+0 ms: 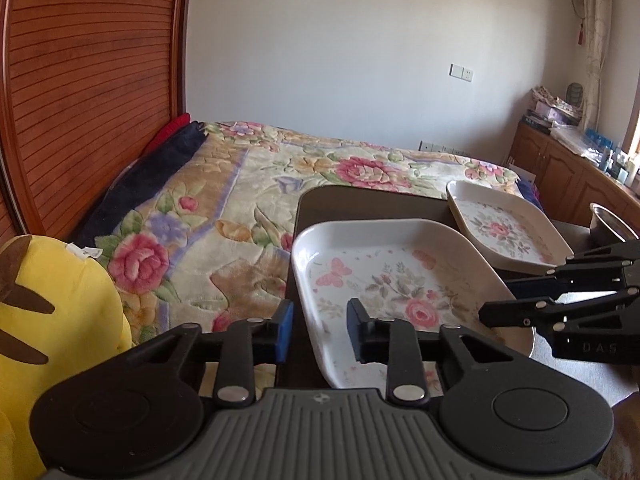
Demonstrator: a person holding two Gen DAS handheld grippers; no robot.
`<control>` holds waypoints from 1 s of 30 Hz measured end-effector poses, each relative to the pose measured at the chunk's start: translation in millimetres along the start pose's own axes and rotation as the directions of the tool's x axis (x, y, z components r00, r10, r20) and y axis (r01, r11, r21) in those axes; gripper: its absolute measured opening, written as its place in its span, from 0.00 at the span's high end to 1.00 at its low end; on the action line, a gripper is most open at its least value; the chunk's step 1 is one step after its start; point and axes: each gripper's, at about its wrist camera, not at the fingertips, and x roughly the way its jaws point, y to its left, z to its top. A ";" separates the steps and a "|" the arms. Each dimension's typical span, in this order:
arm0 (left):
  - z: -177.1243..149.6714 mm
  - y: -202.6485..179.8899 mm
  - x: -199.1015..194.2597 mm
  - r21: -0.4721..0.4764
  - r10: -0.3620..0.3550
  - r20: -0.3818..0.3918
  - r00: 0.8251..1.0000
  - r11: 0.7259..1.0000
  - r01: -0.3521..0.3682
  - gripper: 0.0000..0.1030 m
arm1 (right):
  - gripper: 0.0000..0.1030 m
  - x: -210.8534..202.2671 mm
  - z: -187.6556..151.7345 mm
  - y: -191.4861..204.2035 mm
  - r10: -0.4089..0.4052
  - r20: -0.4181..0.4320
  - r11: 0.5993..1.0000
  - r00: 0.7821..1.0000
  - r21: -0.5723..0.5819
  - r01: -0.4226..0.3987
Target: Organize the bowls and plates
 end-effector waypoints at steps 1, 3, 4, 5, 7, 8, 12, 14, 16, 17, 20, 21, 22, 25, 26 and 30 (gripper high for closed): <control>-0.2 -0.4 1.2 -0.001 0.001 -0.008 1.000 1.000 -0.001 0.76 | 0.81 -0.4 0.6 -0.2 0.003 -0.006 1.000 1.000 0.003 -0.003; -0.9 -0.8 1.0 0.001 0.007 -0.011 1.000 1.000 -0.007 0.77 | 0.82 -1.9 1.6 -2.7 0.017 -0.016 1.000 1.000 0.022 -0.017; -0.9 -0.5 0.4 -0.004 0.007 -0.013 1.000 1.000 -0.007 0.78 | 0.82 -3.3 1.7 -4.1 0.025 -0.016 0.999 1.000 0.034 -0.024; -1.0 -0.1 -0.4 -0.011 0.004 -0.017 1.000 1.000 -0.004 0.78 | 0.83 -4.2 1.8 -6.1 0.031 -0.016 0.998 0.999 0.047 -0.030; -1.9 0.5 -2.1 -0.028 -0.010 -0.024 1.000 1.000 0.009 0.78 | 0.84 -7.2 1.6 -9.4 0.037 -0.006 0.997 0.999 0.068 -0.036; -2.1 0.6 -2.7 -0.034 -0.016 -0.028 0.999 0.999 0.015 0.78 | 0.84 -8.9 1.2 -10.1 0.038 0.000 0.997 0.999 0.070 -0.037; -3.3 -3.7 -9.8 -0.039 -0.024 -0.019 1.000 0.999 0.023 0.78 | 0.84 -16.1 -0.8 -12.8 0.044 0.016 0.995 0.999 0.085 -0.045; -2.2 -5.8 -15.3 -0.047 -0.030 -0.006 1.000 0.998 0.030 0.78 | 0.84 -20.5 -1.6 -14.4 0.047 0.025 0.994 0.999 0.094 -0.049; 0.1 -8.3 -21.6 -0.060 -0.042 0.005 0.999 0.997 0.042 0.78 | 0.85 -26.0 -1.7 -16.3 0.047 0.032 0.994 0.998 0.097 -0.050; 1.7 -10.4 -25.5 -0.060 -0.046 0.012 0.999 0.997 0.046 0.78 | 0.85 -30.0 -1.6 -16.9 0.046 0.034 0.994 0.998 0.094 -0.049; 7.4 -19.7 -38.6 -0.052 -0.053 0.038 0.998 0.997 0.055 0.78 | 0.85 -44.4 1.6 -17.8 0.036 0.049 0.996 0.998 0.078 -0.039; 9.2 -23.3 -43.7 -0.046 -0.055 0.049 0.997 0.997 0.058 0.78 | 0.85 -50.0 2.4 -18.4 0.031 0.057 0.997 0.998 0.075 -0.035; 10.8 -26.9 -48.7 -0.041 -0.057 0.060 0.997 0.997 0.060 0.78 | 0.85 -55.6 3.3 -19.0 0.028 0.067 0.997 0.997 0.073 -0.032; 13.7 -36.7 -62.4 -0.032 -0.066 0.087 0.994 0.997 0.069 0.78 | 0.85 -71.6 2.7 -22.0 0.022 0.094 0.996 0.995 0.080 -0.029; 14.5 -39.8 -66.4 -0.029 -0.070 0.093 0.993 0.997 0.073 0.78 | 0.85 -76.5 0.9 -22.4 0.018 0.102 0.997 0.995 0.079 -0.026; 14.8 -51.6 -80.5 -0.010 -0.083 0.111 0.990 0.996 0.085 0.78 | 0.85 -92.9 -6.5 -23.0 0.006 0.119 0.997 0.993 0.077 -0.015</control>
